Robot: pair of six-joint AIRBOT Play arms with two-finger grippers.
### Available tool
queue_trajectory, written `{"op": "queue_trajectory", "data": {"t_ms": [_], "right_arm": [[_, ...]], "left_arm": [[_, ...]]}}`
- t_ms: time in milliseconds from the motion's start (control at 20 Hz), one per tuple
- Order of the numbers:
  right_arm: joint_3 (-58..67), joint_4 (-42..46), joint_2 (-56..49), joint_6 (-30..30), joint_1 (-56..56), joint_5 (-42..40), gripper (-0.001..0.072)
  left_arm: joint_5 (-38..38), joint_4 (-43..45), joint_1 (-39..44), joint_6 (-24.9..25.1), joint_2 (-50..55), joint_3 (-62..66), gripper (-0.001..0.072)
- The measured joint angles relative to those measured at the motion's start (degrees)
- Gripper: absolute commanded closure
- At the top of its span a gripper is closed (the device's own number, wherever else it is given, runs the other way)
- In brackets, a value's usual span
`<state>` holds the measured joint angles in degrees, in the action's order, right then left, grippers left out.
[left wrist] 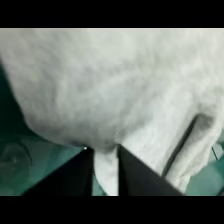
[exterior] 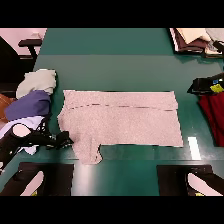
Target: Fold the shirts.
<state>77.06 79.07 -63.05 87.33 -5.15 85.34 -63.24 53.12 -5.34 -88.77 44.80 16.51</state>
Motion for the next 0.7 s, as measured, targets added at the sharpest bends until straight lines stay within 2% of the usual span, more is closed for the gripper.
{"op": "queue_trajectory", "data": {"t_ms": [200,450,500,550,650,700], "right_arm": [[0.0,0.0,0.0,-0.9,0.3,1.7,0.0367],[-4.0,0.5,1.5,-1.7,6.3,6.1,0.0356],[-6.9,0.5,2.4,-1.8,8.5,6.2,0.0221],[-10.6,0.5,3.5,-1.8,11.1,6.2,0.0191],[-19.7,0.6,5.7,-1.9,16.9,5.6,0.0221],[-24.3,0.6,6.4,-2.0,19.8,4.8,0.0284]], "left_arm": [[1.5,-1.8,0.0,1.5,0.0,0.9,0.0686],[-2.5,-1.6,0.0,4.1,-2.3,6.9,0.0686],[-3.4,-1.3,0.0,4.3,-3.1,8.0,0.0686],[-4.2,-1.1,0.0,4.6,-4.0,9.0,0.0686],[-5.7,-0.8,0.0,4.9,-4.9,10.4,0.0686],[-6.3,-0.7,0.0,4.9,-5.2,10.8,0.0686]]}}
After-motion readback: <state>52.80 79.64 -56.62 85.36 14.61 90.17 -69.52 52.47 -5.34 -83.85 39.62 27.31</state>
